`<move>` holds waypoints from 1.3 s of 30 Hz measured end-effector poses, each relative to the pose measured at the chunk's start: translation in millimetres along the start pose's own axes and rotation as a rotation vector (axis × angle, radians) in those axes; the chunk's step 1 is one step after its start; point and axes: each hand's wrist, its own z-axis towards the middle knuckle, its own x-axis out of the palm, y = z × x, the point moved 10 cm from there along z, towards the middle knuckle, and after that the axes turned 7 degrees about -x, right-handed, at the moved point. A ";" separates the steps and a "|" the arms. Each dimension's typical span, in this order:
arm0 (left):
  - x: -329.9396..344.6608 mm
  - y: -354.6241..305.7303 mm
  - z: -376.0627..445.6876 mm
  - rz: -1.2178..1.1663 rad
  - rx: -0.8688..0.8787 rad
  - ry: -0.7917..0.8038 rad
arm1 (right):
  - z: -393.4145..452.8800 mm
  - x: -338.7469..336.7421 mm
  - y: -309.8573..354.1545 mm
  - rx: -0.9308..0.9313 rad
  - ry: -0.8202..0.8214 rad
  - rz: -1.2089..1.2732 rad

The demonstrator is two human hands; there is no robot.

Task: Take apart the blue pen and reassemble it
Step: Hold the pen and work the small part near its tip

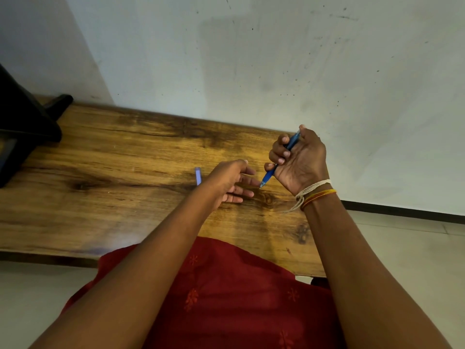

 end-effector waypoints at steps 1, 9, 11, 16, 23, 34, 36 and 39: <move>-0.5 0.0 0.0 -0.002 -0.001 -0.003 | -0.1 -0.1 -0.2 -0.002 -0.001 0.009; 0.0 2.1 0.7 0.006 -0.021 -0.002 | 0.7 -0.8 1.7 -0.019 -0.013 0.104; -0.6 2.0 0.7 0.007 -0.020 -0.003 | 0.2 0.5 0.8 -0.014 -0.006 0.116; -2.6 1.9 0.3 0.003 -0.019 -0.012 | -0.2 3.1 3.3 -0.022 -0.008 0.119; -2.3 1.9 0.3 -0.004 -0.019 -0.020 | -1.1 2.7 5.1 -0.028 -0.010 0.082; -2.4 2.2 1.0 -0.011 -0.025 -0.025 | 0.1 0.3 5.2 -0.031 -0.015 0.072; -2.7 2.3 1.6 -0.006 -0.023 -0.026 | 0.2 -0.2 4.0 -0.022 -0.014 0.088; -3.2 2.5 2.3 -0.004 -0.021 -0.029 | 0.1 -0.5 3.2 -0.018 -0.011 0.075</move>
